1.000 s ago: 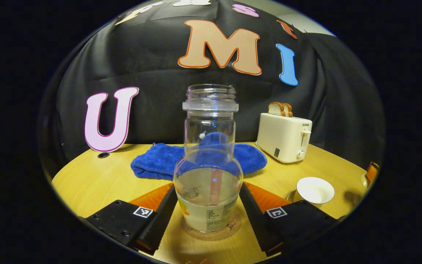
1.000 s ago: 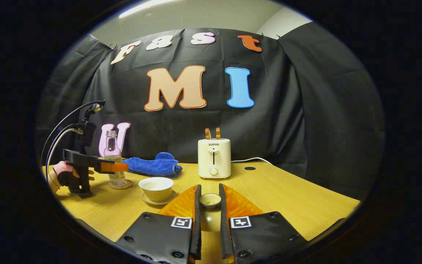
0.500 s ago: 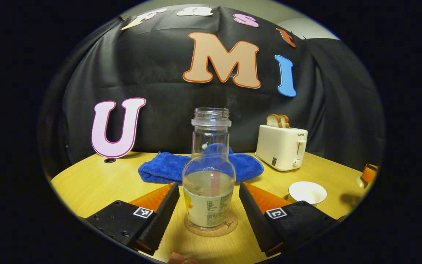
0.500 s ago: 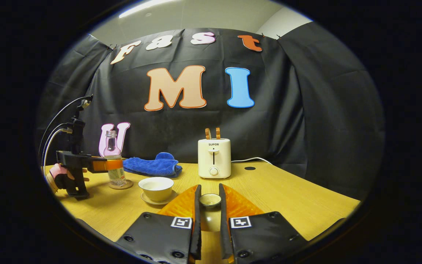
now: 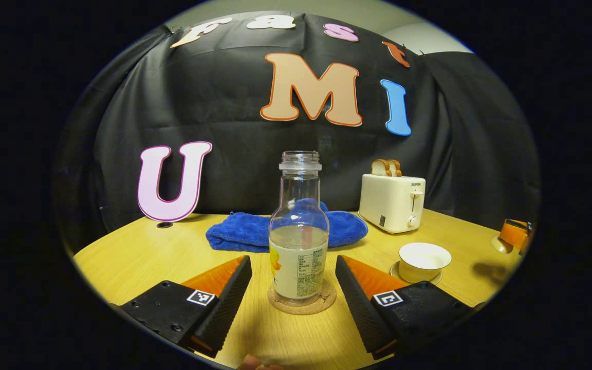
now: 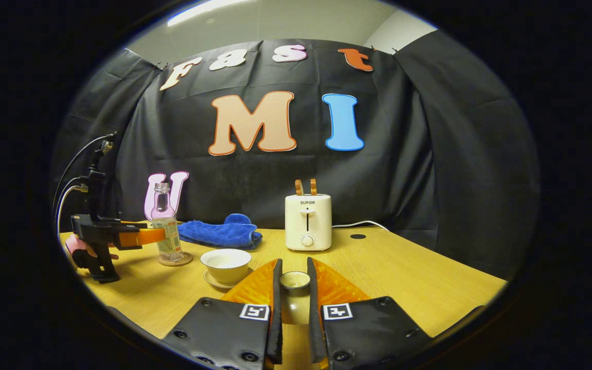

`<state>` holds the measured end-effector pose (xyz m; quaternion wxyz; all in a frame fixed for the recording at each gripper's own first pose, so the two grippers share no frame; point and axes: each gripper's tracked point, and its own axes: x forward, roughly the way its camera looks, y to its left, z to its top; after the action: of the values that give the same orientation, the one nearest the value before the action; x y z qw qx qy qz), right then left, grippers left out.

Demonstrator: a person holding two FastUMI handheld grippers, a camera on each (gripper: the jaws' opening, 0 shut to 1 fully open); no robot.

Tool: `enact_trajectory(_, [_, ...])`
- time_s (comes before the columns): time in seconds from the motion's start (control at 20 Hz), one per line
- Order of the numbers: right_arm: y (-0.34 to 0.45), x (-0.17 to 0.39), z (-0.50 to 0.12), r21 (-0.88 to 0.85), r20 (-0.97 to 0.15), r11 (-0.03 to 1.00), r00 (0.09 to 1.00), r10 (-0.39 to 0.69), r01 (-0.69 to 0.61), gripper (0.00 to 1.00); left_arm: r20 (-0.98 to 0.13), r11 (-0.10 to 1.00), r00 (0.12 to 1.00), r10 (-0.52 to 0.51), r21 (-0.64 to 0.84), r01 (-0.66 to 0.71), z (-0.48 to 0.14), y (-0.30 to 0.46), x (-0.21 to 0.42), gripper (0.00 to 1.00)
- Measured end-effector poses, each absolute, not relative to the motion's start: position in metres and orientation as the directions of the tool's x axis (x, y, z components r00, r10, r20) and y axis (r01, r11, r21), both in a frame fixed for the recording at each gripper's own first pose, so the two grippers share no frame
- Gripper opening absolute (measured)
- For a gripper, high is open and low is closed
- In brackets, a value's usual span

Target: Open the teacup lid with one hand, grasp the water bottle and pour water into the teacup with the other hand; after pouring, place the water bottle on the coaster and then close the teacup lid.

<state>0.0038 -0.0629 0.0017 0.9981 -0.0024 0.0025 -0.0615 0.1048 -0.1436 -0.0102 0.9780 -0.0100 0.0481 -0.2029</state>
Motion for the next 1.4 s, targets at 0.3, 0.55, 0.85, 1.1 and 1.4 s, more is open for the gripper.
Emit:
enact_trajectory(0.3, [-0.021,0.05,-0.003,0.001,-0.015,1.0,1.0,0.02,-0.02,0.24,0.01,0.932,0.932,-0.361,-0.011,0.361,0.005,-0.134,0.09,0.95])
enact_trajectory(0.55, [0.015,0.081,-0.005,0.007,-0.015,0.99,0.99,0.142,-0.142,0.24,0.012,0.932,0.932,-0.362,-0.011,0.363,0.005,-0.128,0.081,0.95])
enact_trajectory(0.85, [0.042,0.116,-0.009,0.012,-0.033,0.977,0.977,0.212,-0.212,0.24,0.013,0.943,0.943,-0.334,-0.011,0.334,0.005,-0.119,0.078,0.95])
enact_trajectory(1.1, [0.052,0.132,-0.025,0.008,-0.128,0.969,0.961,0.245,-0.246,0.24,0.012,0.943,0.943,-0.334,-0.01,0.334,0.005,-0.119,0.078,0.94])
enact_trajectory(1.4, [0.054,0.136,-0.033,-0.002,-0.183,0.968,0.951,0.247,-0.252,0.24,0.012,0.943,0.943,-0.334,-0.01,0.334,0.005,-0.119,0.078,0.95])
